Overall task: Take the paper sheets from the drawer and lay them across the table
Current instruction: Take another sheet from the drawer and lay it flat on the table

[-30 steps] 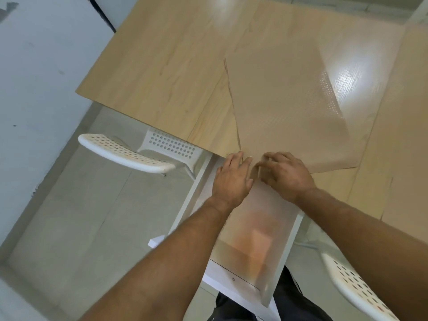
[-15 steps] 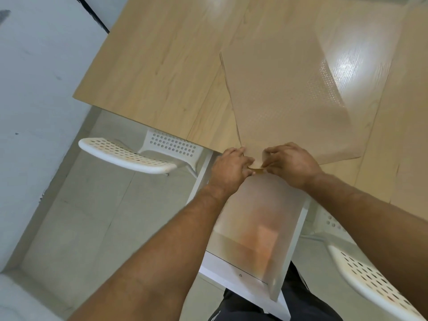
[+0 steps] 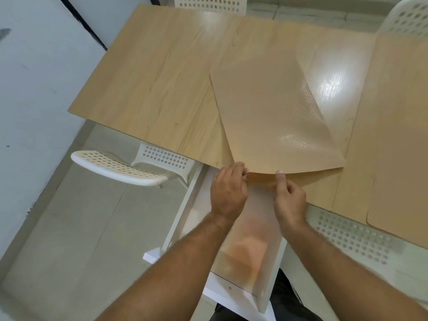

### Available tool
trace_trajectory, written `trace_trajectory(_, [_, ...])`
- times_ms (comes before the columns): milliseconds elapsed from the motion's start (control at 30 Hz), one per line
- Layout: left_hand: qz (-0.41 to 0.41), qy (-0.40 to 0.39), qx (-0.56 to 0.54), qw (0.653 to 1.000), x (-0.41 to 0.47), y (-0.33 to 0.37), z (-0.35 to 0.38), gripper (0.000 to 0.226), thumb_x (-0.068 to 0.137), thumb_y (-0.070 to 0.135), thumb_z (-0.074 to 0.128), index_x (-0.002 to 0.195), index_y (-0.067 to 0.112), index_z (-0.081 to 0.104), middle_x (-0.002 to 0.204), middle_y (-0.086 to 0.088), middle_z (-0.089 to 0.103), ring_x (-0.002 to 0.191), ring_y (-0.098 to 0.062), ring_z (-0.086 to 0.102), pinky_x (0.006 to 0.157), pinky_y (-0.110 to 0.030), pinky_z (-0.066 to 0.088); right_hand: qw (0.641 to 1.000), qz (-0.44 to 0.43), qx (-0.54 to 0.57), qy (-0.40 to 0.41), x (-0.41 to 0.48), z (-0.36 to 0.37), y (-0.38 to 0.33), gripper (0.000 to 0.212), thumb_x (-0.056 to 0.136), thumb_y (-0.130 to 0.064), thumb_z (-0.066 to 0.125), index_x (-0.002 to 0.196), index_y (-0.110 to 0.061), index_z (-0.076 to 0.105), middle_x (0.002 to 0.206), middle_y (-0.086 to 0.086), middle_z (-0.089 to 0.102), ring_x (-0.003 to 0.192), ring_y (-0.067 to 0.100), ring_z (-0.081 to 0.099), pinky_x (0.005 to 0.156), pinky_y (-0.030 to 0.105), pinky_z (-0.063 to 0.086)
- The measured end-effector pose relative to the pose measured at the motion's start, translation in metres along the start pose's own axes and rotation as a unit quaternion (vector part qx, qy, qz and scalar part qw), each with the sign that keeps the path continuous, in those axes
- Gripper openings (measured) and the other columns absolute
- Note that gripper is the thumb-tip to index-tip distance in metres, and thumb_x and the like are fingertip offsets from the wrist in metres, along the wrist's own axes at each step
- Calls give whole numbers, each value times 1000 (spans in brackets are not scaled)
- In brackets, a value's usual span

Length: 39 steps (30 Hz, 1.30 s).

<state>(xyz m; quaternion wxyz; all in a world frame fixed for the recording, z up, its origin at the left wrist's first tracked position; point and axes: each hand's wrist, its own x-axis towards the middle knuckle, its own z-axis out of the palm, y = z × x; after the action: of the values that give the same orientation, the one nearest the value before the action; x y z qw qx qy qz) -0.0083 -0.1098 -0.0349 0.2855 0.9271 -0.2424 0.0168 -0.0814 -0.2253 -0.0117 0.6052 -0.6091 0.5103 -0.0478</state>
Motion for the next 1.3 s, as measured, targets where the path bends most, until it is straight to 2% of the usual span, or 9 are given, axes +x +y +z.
trace_trajectory(133, [92, -1, 90, 992, -15, 6, 6, 4, 96, 22, 59, 95, 20, 62, 108, 7, 67, 112, -20, 59, 84, -46, 37, 908, 210, 353, -82, 33, -12, -22, 42, 95, -52, 57, 111, -14, 65, 106, 8, 72, 94, 25, 69, 80, 39, 57])
trace_trajectory(267, [153, -27, 98, 983, -23, 9, 8, 3, 94, 23, 65, 94, 20, 64, 111, 7, 67, 113, -19, 57, 84, -47, 38, 918, 214, 330, -53, 59, -16, -37, 9, 99, -18, 58, 103, -11, 63, 97, 9, 71, 81, 25, 69, 62, 41, 57])
trace_trajectory(433, [185, -128, 84, 971, -4, 15, -7, 41, 101, 51, 37, 91, 21, 63, 115, 6, 65, 111, -16, 56, 83, -43, 39, 931, 173, 321, -25, 62, -16, -36, 15, 101, -6, 52, 105, -11, 65, 88, 5, 69, 74, 21, 66, 74, 48, 56])
trace_trajectory(533, [94, -144, 59, 983, 23, 16, -23, 56, 98, 61, 25, 106, 23, 65, 120, 6, 63, 117, -15, 52, 94, -45, 37, 927, 163, 335, -53, 63, -23, -35, 24, 102, -7, 50, 109, -17, 70, 93, 4, 73, 74, 22, 70, 75, 52, 57])
trace_trajectory(667, [-43, -107, 104, 988, 73, -2, -49, 49, 97, 55, 43, 131, 23, 57, 138, -2, 56, 131, -24, 45, 101, -46, 37, 926, 145, 319, -140, 65, -35, -35, 27, 99, -6, 55, 122, -12, 68, 111, 9, 73, 87, 22, 73, 76, 45, 61])
trace_trajectory(833, [-258, -83, 157, 950, 97, -48, -107, 73, 92, 55, 50, 151, 17, 29, 162, -17, 19, 149, -34, 16, 111, -57, 25, 925, 151, 242, -250, 53, -48, -39, 22, 95, -7, 61, 116, -4, 66, 98, 13, 74, 83, 24, 73, 75, 40, 62])
trace_trajectory(967, [-415, 12, 104, 904, 70, -93, -180, 96, 89, 61, 55, 157, 10, 11, 161, -17, 21, 148, -34, 17, 113, -58, 24, 910, 168, 185, -331, 36, -38, -51, 22, 94, -8, 60, 114, -3, 67, 88, 14, 75, 73, 23, 74, 61, 35, 61])
trace_trajectory(1167, [-489, 119, -102, 858, -8, -158, -273, 50, 89, 45, 70, 123, 8, 61, 120, -6, 62, 105, -30, 59, 92, -39, 48, 895, 136, 114, -409, 2, 15, -71, 24, 97, -5, 54, 108, -13, 74, 95, 10, 77, 75, 19, 75, 61, 31, 60])
trace_trajectory(1300, [-510, 150, -164, 831, -80, -205, -333, 43, 79, 45, 76, 98, 8, 67, 106, -13, 71, 98, -35, 67, 91, -51, 55, 888, 105, 50, -444, -42, 75, -75, 22, 96, -6, 55, 104, -14, 74, 87, 9, 76, 68, 18, 74, 60, 31, 61])
